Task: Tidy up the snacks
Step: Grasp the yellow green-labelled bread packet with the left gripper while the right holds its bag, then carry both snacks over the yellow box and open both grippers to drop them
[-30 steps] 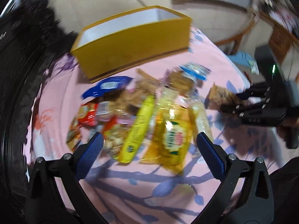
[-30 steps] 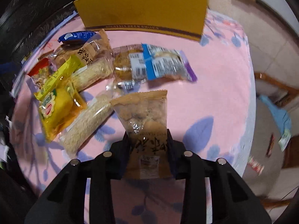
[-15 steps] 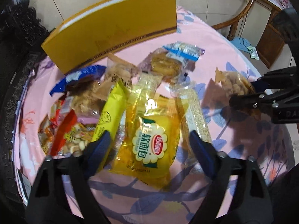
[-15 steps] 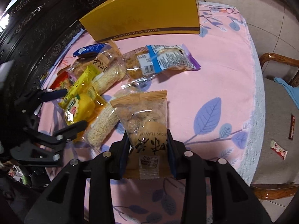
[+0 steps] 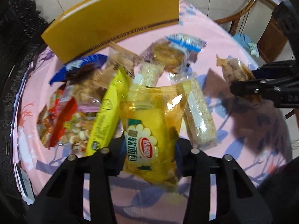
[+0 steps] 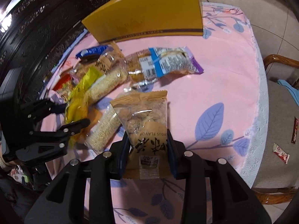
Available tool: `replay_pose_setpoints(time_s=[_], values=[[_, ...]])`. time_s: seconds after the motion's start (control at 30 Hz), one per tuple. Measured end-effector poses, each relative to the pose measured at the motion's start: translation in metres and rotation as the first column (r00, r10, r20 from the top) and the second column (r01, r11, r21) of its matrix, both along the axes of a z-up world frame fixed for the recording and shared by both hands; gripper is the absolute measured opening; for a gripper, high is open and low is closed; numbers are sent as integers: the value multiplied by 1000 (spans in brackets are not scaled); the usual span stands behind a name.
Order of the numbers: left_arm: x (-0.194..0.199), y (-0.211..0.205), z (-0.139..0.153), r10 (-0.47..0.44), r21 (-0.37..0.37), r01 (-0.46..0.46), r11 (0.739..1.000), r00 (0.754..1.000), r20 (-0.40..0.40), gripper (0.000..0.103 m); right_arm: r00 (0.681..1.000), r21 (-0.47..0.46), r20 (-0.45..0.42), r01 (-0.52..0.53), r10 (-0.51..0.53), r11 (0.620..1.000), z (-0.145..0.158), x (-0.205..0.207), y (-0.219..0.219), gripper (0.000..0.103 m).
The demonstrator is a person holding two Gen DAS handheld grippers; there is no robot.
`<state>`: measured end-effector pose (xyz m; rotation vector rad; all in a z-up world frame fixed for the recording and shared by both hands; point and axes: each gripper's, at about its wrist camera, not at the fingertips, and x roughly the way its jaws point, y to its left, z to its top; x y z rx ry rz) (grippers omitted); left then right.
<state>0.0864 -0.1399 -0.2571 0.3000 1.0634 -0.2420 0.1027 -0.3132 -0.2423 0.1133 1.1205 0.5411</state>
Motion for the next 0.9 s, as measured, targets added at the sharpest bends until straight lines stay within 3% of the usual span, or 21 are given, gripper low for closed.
replay_pose_setpoints(time_s=[0.2, 0.57, 0.9], values=[[-2, 15, 45, 1, -98, 5, 995, 998, 68, 42, 996, 23, 45, 70, -71, 997, 26, -5, -5, 36], [11, 26, 112, -26, -185, 68, 980, 975, 221, 42, 982, 32, 138, 126, -129, 992, 76, -4, 5, 36], [81, 37, 177, -7, -224, 97, 970, 928, 373, 42, 946, 55, 290, 137, -148, 989, 146, 51, 18, 36]])
